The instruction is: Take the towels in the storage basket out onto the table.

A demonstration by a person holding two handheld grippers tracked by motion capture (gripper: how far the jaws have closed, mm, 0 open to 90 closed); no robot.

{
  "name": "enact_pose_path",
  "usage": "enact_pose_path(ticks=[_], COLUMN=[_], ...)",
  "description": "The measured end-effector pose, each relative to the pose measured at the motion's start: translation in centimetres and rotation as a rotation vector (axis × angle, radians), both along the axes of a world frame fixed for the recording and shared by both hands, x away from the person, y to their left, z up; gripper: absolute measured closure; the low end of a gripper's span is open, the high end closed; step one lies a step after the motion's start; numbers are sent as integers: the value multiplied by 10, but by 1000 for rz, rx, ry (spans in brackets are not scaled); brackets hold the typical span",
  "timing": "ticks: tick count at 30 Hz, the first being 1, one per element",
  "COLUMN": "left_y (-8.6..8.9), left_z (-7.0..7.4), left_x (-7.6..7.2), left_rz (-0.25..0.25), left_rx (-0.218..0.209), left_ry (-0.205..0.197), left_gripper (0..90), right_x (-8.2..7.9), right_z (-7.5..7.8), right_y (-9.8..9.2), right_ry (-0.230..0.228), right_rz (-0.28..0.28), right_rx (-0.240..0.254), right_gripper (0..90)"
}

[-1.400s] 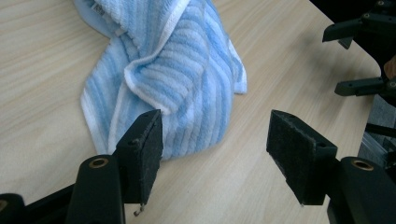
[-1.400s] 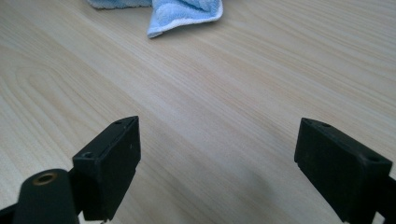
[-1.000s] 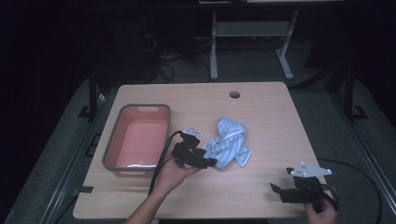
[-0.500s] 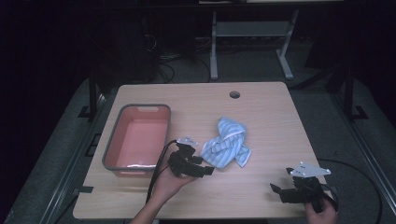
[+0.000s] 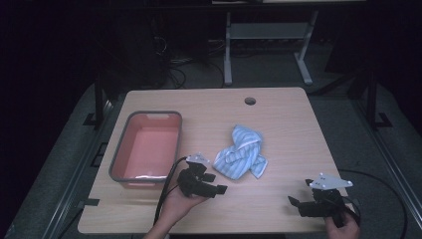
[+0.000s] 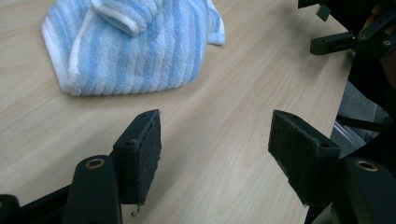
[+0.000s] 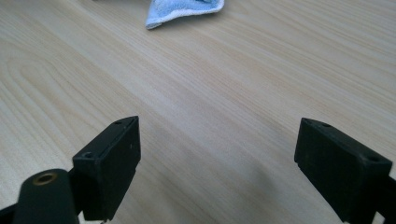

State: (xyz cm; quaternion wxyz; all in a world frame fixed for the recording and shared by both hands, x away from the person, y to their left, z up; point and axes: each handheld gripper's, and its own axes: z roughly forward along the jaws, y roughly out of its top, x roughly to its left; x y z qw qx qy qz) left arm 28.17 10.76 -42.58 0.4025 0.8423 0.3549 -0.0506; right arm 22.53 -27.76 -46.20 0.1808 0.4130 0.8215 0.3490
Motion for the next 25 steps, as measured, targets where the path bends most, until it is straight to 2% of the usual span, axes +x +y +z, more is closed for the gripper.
enact_pose_path(ticks=[9, 16, 19, 22, 25], left_y=[3, 13, 15, 14, 13], left_z=[-5, -14, -14, -14, -15], left_x=[-12, -19, -23, -30, -32], left_rz=[-7, 14, 31, 35, 25], left_rx=[2, -36, -56, -49, -23], left_ry=[-13, -5, -22, -58, -79], left_gripper=[337, 331, 324, 310, 293], right_x=[-1, -4, -6, -8, -8], right_z=[0, 1, 1, 0, -1], right_y=[-1, -1, 0, 1, 4], right_ry=[-3, -6, -6, -3, 0], right_rz=[-5, -7, -8, -7, 9], right_rx=[2, 6, 9, 20, 16], right_gripper=[139, 139, 139, 139, 139])
